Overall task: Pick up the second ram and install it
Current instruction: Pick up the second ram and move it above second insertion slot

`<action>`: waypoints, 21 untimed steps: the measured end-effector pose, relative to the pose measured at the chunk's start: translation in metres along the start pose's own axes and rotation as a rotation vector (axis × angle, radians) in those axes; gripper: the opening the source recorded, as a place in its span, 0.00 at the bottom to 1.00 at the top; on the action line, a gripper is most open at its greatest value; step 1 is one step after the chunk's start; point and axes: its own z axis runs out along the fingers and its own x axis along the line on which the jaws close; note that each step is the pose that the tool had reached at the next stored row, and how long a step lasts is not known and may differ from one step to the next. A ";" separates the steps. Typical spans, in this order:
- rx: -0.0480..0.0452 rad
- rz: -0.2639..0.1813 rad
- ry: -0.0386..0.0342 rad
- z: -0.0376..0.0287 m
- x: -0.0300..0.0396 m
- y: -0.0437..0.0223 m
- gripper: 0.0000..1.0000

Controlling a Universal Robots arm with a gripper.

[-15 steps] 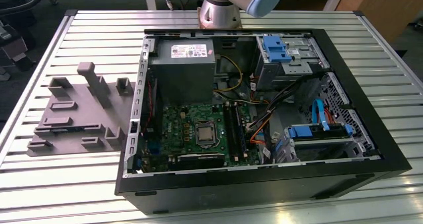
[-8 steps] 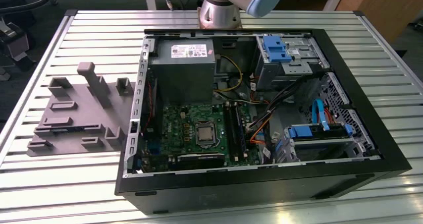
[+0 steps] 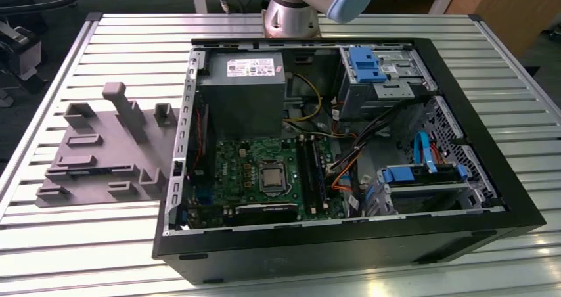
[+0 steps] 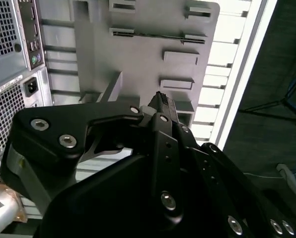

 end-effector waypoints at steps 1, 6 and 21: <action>-0.0001 -0.019 0.0003 0.0000 0.0000 0.0000 0.11; -0.0011 -0.107 0.0017 0.0000 0.0000 0.0000 0.11; -0.0041 -0.361 0.0057 0.0013 0.0000 0.0000 0.11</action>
